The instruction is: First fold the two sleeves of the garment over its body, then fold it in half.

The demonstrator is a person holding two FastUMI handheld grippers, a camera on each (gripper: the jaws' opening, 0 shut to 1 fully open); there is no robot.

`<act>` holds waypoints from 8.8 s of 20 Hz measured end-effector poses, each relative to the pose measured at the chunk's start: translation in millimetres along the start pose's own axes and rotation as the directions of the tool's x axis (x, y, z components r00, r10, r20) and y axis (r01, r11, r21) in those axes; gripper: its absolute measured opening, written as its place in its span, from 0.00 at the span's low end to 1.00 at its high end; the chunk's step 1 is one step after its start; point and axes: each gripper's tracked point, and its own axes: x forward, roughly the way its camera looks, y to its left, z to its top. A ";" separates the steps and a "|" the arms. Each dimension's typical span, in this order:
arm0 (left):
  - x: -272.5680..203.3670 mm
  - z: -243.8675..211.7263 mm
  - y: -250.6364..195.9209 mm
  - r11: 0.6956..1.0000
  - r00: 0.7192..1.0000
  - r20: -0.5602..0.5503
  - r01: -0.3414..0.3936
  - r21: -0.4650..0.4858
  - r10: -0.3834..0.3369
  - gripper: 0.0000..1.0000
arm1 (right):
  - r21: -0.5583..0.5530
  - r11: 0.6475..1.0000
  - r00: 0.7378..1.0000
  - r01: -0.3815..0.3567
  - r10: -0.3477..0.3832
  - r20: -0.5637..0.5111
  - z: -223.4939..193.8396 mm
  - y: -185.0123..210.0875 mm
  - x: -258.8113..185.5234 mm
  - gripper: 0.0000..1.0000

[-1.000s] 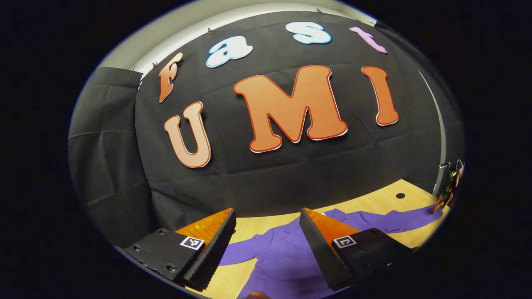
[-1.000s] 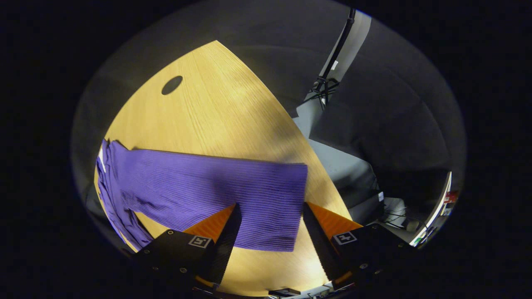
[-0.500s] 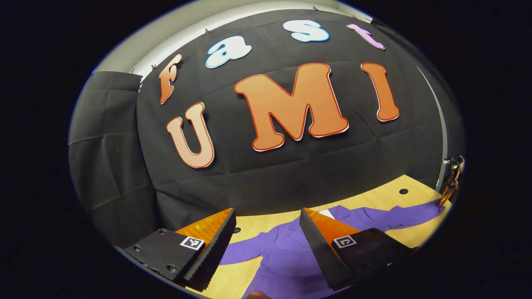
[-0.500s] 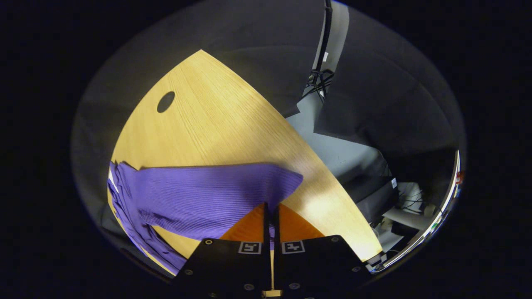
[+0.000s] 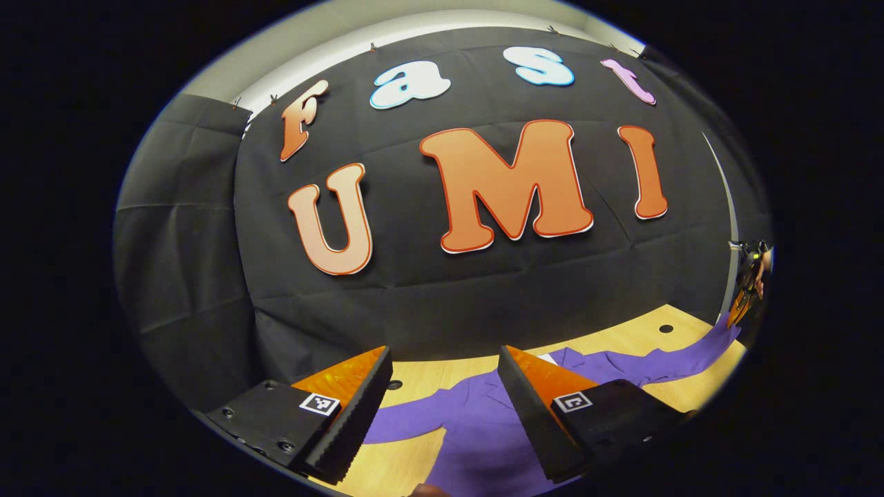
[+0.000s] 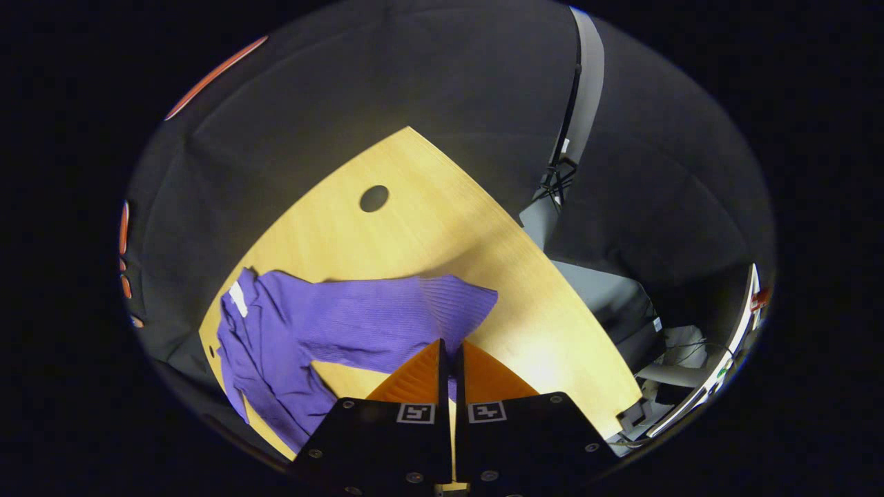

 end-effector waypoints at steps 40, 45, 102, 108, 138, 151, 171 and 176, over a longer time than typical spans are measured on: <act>54.8 -155.9 243.9 0.982 0.955 -0.292 -0.107 -0.154 0.058 0.97 | -0.477 0.787 0.819 -0.392 0.535 0.208 -133.2 451.0 -172.3 0.82; 90.4 -201.3 234.5 0.972 0.860 -0.509 -0.096 -0.215 -0.027 0.97 | -0.476 0.818 0.775 -0.323 0.517 0.363 -106.4 394.4 -212.5 0.96; 162.0 -279.3 200.5 0.945 0.380 -0.886 -0.082 -0.318 -0.265 0.04 | -0.545 0.838 0.602 0.034 0.419 0.680 -85.0 209.2 -259.7 0.96; 171.8 -191.3 104.8 0.949 0.438 -0.843 0.101 -0.299 -0.312 0.04 | -0.567 0.824 0.607 -0.008 0.455 0.652 -72.8 198.0 -241.9 0.95; 181.6 -84.1 -316.4 0.757 0.400 -0.716 0.593 -0.273 -0.572 0.28 | -0.475 0.875 0.711 -0.091 0.391 0.585 -50.6 88.1 -153.9 0.96; 110.4 -105.4 -129.8 0.890 0.638 -0.647 0.430 -0.150 -0.417 0.77 | -0.566 0.819 0.820 -0.092 0.385 0.424 -121.3 129.5 -109.7 0.96; -79.4 -302.7 1.0 0.970 0.474 -0.860 0.224 -0.091 -0.190 0.97 | -0.655 0.751 0.996 -0.082 0.090 -0.021 -309.8 76.7 -5.4 0.97; -100.3 -352.7 2.3 0.972 0.349 -0.914 0.184 -0.149 -0.206 0.97 | -0.602 0.787 0.989 -0.132 0.065 -0.132 -343.5 71.6 9.1 0.97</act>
